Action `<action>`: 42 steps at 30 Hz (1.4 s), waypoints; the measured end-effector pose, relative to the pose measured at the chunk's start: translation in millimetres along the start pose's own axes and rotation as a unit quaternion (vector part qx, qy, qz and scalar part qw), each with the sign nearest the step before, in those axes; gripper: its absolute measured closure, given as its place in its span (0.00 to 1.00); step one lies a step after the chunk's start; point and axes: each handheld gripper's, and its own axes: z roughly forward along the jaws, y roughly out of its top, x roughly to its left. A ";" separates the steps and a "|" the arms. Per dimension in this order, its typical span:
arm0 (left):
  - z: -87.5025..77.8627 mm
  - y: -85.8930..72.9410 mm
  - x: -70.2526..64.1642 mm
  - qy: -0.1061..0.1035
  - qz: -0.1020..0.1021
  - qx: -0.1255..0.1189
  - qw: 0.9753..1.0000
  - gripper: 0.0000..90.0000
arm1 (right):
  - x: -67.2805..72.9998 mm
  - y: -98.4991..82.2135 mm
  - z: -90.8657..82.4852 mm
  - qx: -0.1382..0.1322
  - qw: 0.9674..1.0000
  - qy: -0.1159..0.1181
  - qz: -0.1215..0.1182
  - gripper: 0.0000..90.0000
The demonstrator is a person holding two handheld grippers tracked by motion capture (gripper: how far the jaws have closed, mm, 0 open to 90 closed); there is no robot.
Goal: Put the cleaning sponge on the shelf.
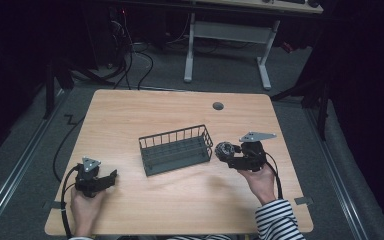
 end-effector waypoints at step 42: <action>-0.2 0.1 1.1 -0.009 -0.004 -0.002 1.000 0.29 | 38.4 90.6 91.1 0.087 0.993 0.008 -0.078 0.45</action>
